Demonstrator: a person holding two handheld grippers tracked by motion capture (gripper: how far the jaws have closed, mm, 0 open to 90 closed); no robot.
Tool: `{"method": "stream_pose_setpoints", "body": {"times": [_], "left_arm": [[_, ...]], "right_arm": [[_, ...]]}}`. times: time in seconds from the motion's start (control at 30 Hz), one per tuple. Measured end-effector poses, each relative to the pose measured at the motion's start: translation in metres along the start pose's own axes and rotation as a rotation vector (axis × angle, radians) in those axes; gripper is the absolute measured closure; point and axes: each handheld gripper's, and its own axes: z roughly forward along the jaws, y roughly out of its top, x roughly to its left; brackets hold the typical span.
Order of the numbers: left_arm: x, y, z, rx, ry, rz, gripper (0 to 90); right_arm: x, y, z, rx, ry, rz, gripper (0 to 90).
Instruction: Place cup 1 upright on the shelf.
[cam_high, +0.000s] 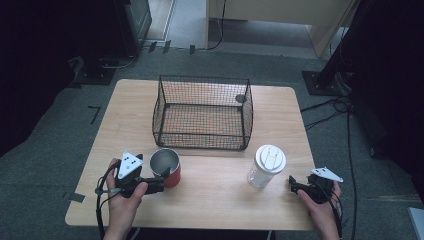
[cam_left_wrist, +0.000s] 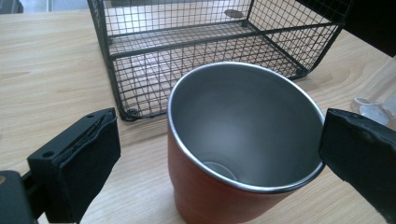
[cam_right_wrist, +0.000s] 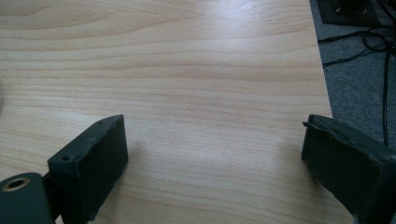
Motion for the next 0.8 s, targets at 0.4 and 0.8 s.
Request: {"method": "stream_pose_setpoints", "body": {"times": [0.4,0.8], "left_arm": [[-0.017,-0.003,0.009,0.022,-0.002,0.031,0.0],[-0.02,-0.014,0.03,0.065,0.048,0.049,0.0]], "right_arm": [[0.0,0.0,0.0,0.0,0.001,0.0,6.9],[0.0,0.0,0.0,0.0,0.003,-0.001,6.9]]}}
